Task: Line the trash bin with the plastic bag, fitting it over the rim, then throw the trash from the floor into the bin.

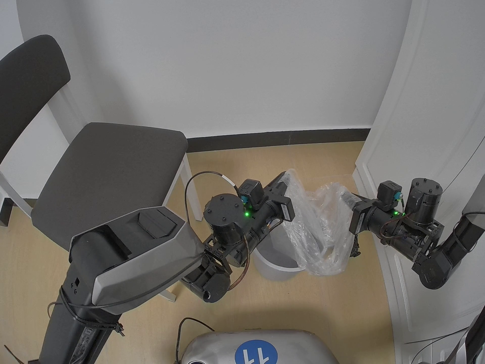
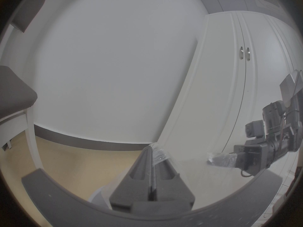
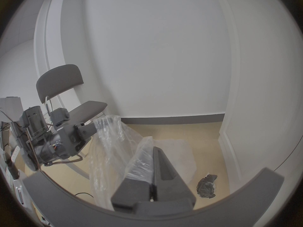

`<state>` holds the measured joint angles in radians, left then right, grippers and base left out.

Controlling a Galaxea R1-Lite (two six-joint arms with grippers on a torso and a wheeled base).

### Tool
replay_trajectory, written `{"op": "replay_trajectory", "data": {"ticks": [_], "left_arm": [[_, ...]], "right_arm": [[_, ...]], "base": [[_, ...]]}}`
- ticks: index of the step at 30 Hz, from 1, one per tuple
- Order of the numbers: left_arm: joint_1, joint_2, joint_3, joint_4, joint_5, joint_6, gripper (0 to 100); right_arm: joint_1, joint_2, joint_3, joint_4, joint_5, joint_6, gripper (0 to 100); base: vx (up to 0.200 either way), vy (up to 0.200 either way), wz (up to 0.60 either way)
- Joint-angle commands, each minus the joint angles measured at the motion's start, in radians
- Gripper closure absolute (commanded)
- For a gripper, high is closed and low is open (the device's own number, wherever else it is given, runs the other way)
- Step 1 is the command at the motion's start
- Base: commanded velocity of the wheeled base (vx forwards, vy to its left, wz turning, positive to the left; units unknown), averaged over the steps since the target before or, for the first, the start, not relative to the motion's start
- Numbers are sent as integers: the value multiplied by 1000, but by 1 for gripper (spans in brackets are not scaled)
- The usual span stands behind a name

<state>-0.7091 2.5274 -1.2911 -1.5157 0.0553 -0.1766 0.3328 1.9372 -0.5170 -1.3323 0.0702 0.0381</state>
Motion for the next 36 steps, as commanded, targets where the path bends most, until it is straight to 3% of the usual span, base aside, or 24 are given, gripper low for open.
{"op": "replay_trajectory", "data": {"ticks": [1, 8, 11, 22, 29, 36], "left_arm": [[39, 16, -10, 0, 1, 2, 100], [71, -138, 133, 52, -17, 19, 100], [92, -234, 248, 158, -80, 63, 100], [97, -294, 314, 180, -92, 114, 100], [96, -312, 332, 184, -94, 115, 100], [94, -213, 288, 189, -92, 115, 100]], "right_arm": [[25, 34, -3, -4, 0, 2, 100], [103, 19, 22, -1, 0, 13, 100], [138, 48, 22, -1, -3, 22, 100], [184, 88, 23, -1, -7, 43, 100], [161, 143, -3, -2, -9, 49, 100], [83, 262, -75, 2, -3, 51, 100]], "base": [[0, 0, 0], [0, 0, 0], [0, 0, 0], [0, 0, 0], [0, 0, 0], [0, 0, 0]]}}
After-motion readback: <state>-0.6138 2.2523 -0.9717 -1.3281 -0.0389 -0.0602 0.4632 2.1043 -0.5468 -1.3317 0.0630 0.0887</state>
